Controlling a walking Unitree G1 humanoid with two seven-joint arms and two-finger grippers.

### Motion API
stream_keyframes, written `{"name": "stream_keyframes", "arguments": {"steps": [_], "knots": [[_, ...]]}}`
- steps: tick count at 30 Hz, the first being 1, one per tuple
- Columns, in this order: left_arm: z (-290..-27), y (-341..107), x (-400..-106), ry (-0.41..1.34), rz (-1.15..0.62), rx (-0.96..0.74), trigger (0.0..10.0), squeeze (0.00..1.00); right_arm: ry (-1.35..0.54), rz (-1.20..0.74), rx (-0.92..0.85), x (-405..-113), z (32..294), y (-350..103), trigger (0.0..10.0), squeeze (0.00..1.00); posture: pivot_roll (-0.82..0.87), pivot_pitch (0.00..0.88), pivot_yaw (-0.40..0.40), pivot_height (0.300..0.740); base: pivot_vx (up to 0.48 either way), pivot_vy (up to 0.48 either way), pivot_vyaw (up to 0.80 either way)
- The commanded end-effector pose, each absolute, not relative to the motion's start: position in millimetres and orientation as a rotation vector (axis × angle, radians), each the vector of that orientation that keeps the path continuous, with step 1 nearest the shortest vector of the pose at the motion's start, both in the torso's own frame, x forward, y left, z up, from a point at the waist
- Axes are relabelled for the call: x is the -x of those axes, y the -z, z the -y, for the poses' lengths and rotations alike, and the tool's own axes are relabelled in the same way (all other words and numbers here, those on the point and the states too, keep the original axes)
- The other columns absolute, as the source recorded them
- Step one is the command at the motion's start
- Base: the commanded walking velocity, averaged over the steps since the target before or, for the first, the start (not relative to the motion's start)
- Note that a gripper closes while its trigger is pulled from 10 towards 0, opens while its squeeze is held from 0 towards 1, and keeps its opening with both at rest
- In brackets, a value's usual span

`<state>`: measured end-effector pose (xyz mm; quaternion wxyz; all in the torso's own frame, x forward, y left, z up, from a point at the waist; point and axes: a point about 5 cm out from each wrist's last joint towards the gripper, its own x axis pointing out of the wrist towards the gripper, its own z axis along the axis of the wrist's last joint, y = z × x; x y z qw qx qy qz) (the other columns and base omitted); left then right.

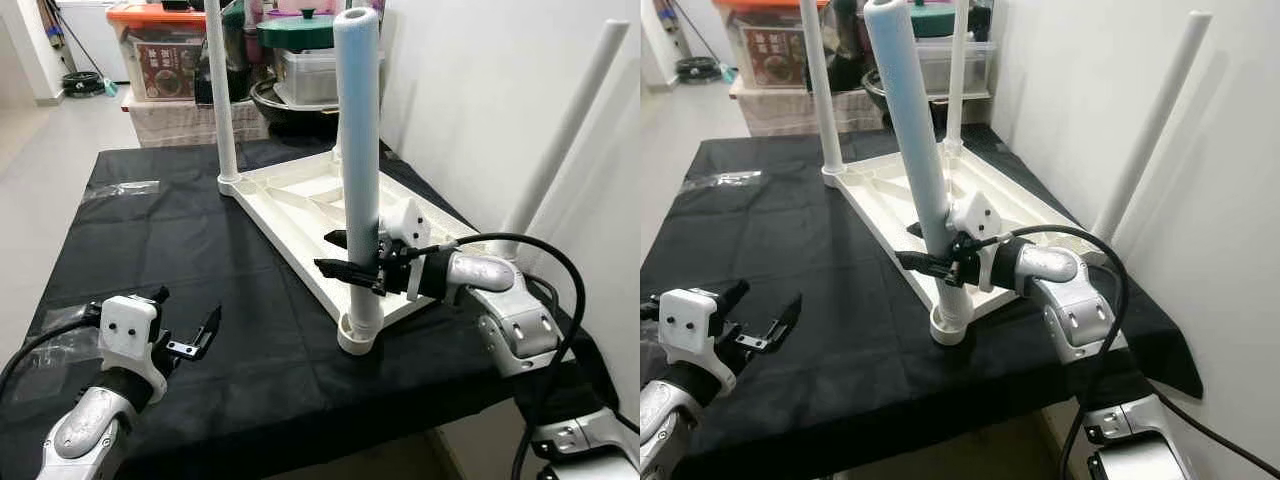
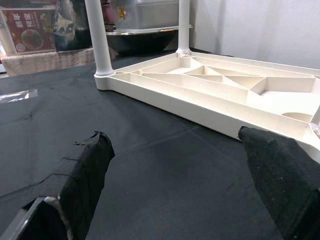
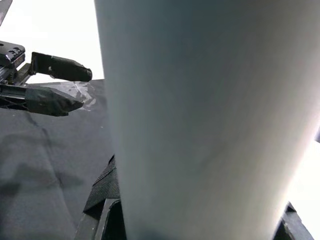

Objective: Building children table

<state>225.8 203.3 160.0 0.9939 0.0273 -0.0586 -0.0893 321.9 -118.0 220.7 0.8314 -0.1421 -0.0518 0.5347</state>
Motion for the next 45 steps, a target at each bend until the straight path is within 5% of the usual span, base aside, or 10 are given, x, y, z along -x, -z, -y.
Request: {"name": "stream_keyframes", "arguments": {"steps": [1, 9, 17, 39, 45], "knots": [[-205.1, -160.1, -225.0, 0.174, 0.121, -0.05, 10.0, 0.0, -1.146, 0.072, 0.317, -320.1, 113.4, -206.5, 10.0, 0.0, 0.0, 0.0, -0.071, 0.74, 0.0, 0.0, 0.0], [-205.6, -160.7, -223.9, 0.168, 0.121, -0.046, 10.0, 0.0, -1.155, 0.052, 0.236, -318.7, 106.0, -200.5, 10.0, 0.0, 0.0, 0.0, -0.073, 0.74, 0.0, 0.0, 0.0], [-206.8, -159.3, -223.3, 0.157, 0.113, -0.029, 10.0, 0.0, -0.992, -0.047, -0.001, -342.8, 130.7, -187.4, 10.0, 0.0, 0.0, 0.0, -0.079, 0.74, 0.0, 0.0, 0.0], [-208.0, -158.2, -223.2, 0.155, 0.104, -0.032, 10.0, 0.0, -0.984, -0.083, 0.016, -340.3, 127.9, -167.6, 10.0, 0.0, 0.0, 0.0, -0.075, 0.74, 0.0, 0.0, 0.0], [-209.8, -158.0, -222.9, 0.142, 0.105, -0.035, 10.0, 0.0, -0.564, -0.125, -0.083, -357.7, 126.4, -173.6, 10.0, 0.0, 0.0, 0.0, -0.087, 0.74, 0.0, 0.0, 0.0]]}}
